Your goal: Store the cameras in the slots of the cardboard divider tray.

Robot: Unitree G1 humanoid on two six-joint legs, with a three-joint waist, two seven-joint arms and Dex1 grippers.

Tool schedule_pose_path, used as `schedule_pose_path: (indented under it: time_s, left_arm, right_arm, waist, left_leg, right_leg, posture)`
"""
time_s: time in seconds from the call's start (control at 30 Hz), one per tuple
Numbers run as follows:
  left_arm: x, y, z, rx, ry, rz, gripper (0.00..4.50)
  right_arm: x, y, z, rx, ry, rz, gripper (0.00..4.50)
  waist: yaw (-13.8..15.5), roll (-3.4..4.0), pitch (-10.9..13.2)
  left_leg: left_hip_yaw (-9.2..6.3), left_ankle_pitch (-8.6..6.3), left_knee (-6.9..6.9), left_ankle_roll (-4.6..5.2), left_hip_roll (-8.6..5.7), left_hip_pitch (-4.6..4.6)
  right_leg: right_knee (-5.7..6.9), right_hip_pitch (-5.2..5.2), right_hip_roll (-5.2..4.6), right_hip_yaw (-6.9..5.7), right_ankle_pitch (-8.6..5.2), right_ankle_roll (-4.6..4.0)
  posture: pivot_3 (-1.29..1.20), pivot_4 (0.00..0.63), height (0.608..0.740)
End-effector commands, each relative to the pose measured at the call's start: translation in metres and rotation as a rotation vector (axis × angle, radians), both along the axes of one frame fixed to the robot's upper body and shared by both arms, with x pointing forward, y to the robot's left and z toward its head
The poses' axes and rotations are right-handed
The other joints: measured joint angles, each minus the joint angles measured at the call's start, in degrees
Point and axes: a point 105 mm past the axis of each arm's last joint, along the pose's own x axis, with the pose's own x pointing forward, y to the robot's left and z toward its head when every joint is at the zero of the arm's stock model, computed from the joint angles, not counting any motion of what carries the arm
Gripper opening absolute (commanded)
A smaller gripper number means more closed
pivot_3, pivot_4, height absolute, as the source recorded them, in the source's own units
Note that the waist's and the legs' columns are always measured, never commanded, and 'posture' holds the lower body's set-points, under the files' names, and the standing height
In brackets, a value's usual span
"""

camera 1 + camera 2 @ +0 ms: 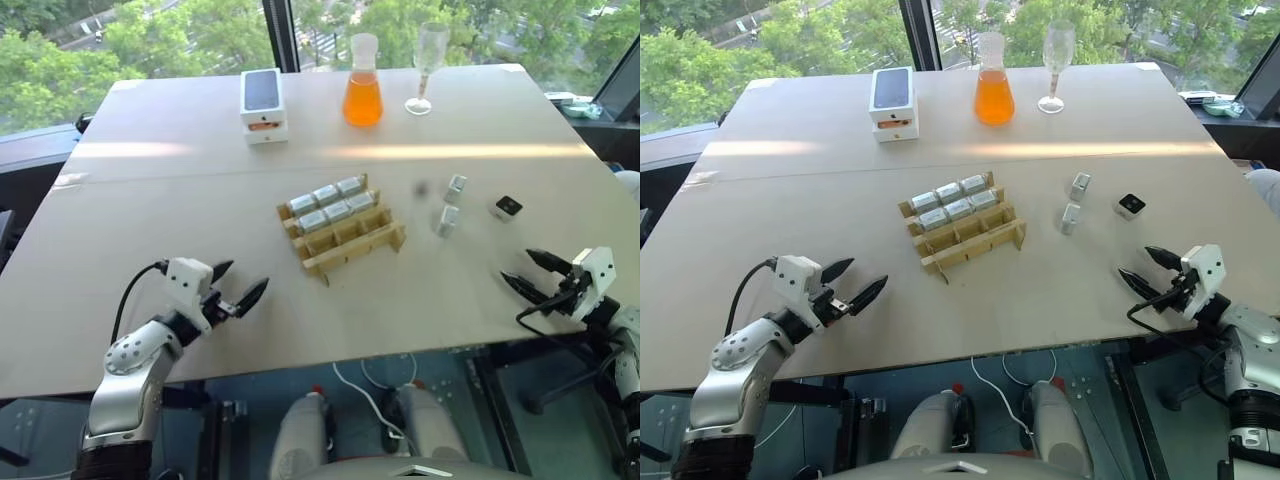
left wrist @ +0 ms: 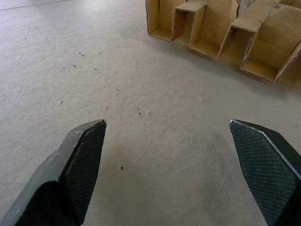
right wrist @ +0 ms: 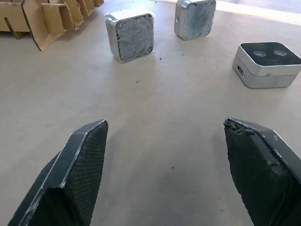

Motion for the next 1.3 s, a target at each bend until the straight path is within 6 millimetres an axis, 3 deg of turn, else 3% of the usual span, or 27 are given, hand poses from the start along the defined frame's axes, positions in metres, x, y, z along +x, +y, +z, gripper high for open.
schedule_pose_path:
  time_s: [0.03, 0.53, 0.73, 1.0, 1.17, 1.3]
  left_arm:
    - [0.000, -0.001, 0.003, -0.013, -0.012, -0.012, 4.32]
    - [-0.004, 0.006, 0.001, -0.040, -0.023, 0.003, 4.32]
    - [-0.015, -0.016, 0.026, -0.097, -0.010, -0.157, 4.32]
    - [-0.036, -0.059, 0.087, -0.064, -0.026, -0.448, 4.32]
    - [-0.046, -0.080, 0.113, -0.004, -0.035, -0.577, 4.32]
    - [-0.051, -0.088, 0.119, 0.027, -0.013, -0.628, 4.32]
  right_arm:
    - [0.000, -0.007, 0.017, -0.023, -0.055, -0.025, 3.89]
    - [0.010, -0.002, 0.021, -0.040, -0.055, -0.063, 3.89]
    - [0.039, -0.009, 0.025, -0.082, 0.006, -0.113, 3.89]
    - [0.083, -0.026, 0.056, -0.250, 0.039, -0.128, 3.89]
    - [0.096, -0.020, 0.055, -0.264, 0.106, -0.086, 3.89]
    - [0.097, -0.010, 0.051, -0.227, 0.167, -0.025, 3.89]
  waist:
    - [0.0, 0.00, 0.0]
    - [0.0, 0.00, 0.0]
    - [-0.4, -0.01, 0.0]
    - [-0.4, 0.01, 0.1]
    - [-0.4, 0.02, 0.1]
    - [-0.4, 0.03, 0.1]
  left_leg:
    - [0.00, 0.00, 0.00, 0.00, 0.00, 0.00]
    - [0.01, 0.00, 0.00, 0.00, 0.00, 0.01]
    - [0.03, 0.00, 0.01, 0.00, 0.00, 0.02]
    - [0.02, 0.03, 0.04, -0.05, -0.03, -0.04]
    - [0.02, 0.16, 0.00, -0.27, -0.02, -0.06]
    - [0.03, 0.18, 0.00, -0.30, -0.02, -0.09]
  right_leg:
    - [0.00, 0.00, 0.00, 0.00, 0.00, 0.00]
    - [0.01, 0.00, 0.00, 0.02, -0.01, 0.02]
    - [0.02, -0.01, 0.01, 0.03, -0.01, 0.03]
    - [0.02, -0.05, 0.03, 0.06, 0.09, -0.16]
    - [-0.08, -0.04, 0.08, 0.09, 0.09, -0.17]
    - [-0.10, -0.05, 0.08, 0.10, 0.09, -0.17]
  posture:
    - [0.00, 0.150, 0.740]
    - [0.00, 0.150, 0.740]
    - [0.00, 0.150, 0.740]
    - [0.00, 0.150, 0.740]
    - [0.00, 0.150, 0.740]
    - [0.00, 0.150, 0.740]
